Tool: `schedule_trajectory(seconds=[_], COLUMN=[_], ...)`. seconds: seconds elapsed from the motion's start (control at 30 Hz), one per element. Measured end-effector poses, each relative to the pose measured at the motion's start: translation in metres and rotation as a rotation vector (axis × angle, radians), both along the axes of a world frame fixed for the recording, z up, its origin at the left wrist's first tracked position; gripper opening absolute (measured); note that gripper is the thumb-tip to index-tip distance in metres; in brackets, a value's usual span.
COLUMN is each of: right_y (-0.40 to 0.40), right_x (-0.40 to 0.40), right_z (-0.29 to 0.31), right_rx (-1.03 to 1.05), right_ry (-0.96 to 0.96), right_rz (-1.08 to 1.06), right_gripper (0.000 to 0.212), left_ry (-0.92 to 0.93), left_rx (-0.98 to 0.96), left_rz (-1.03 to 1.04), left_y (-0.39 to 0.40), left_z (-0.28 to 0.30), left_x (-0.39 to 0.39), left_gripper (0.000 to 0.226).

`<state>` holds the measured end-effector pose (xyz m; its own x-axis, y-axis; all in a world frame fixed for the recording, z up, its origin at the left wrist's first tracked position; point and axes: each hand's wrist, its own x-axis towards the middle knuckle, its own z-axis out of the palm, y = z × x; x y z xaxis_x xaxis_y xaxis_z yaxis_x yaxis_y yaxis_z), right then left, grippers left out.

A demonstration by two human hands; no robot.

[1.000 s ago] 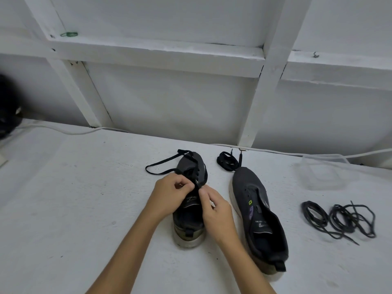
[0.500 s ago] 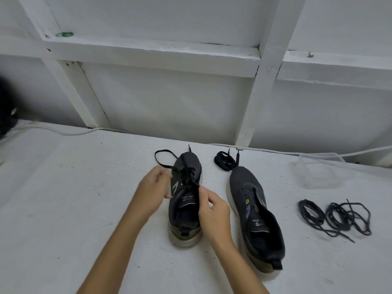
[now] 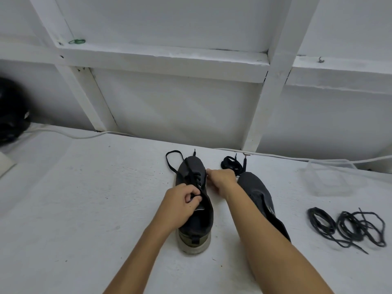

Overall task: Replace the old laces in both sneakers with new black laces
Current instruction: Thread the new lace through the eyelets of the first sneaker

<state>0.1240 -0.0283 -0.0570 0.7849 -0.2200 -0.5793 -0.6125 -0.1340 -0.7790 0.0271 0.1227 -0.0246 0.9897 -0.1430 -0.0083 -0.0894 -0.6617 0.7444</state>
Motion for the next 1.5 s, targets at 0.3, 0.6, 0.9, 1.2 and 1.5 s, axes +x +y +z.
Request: schedule_trajectory(seconds=[0.3,0.6,0.9,1.2,1.5], right_y=[0.004,-0.006,-0.002,0.016,0.022], right_x=[0.028,0.033,0.036,0.013,-0.092], right_z=[0.012,0.038,0.032,0.037,0.029], right_rx=[0.058,0.266,0.316,0.085,-0.252], right_ry=[0.098,0.266,0.231,-0.480,-0.416], right_rz=[0.131,0.185,0.014,-0.054,-0.019], right_gripper=[0.014,0.026,0.013,0.022,0.060], left_ry=[0.041,0.103,0.134,0.095,-0.065], left_rx=[-0.097,-0.155,-0.179,-0.111,-0.091], left_rz=[-0.096,-0.139,-0.135,-0.038,0.110], left_y=[0.012,0.015,0.017,0.004,0.001], left_z=[0.002,0.006,0.008,0.002,0.002], left_x=[0.000,-0.004,-0.006,0.001,-0.005], left_gripper=[0.008,0.016,0.009,0.003,0.006])
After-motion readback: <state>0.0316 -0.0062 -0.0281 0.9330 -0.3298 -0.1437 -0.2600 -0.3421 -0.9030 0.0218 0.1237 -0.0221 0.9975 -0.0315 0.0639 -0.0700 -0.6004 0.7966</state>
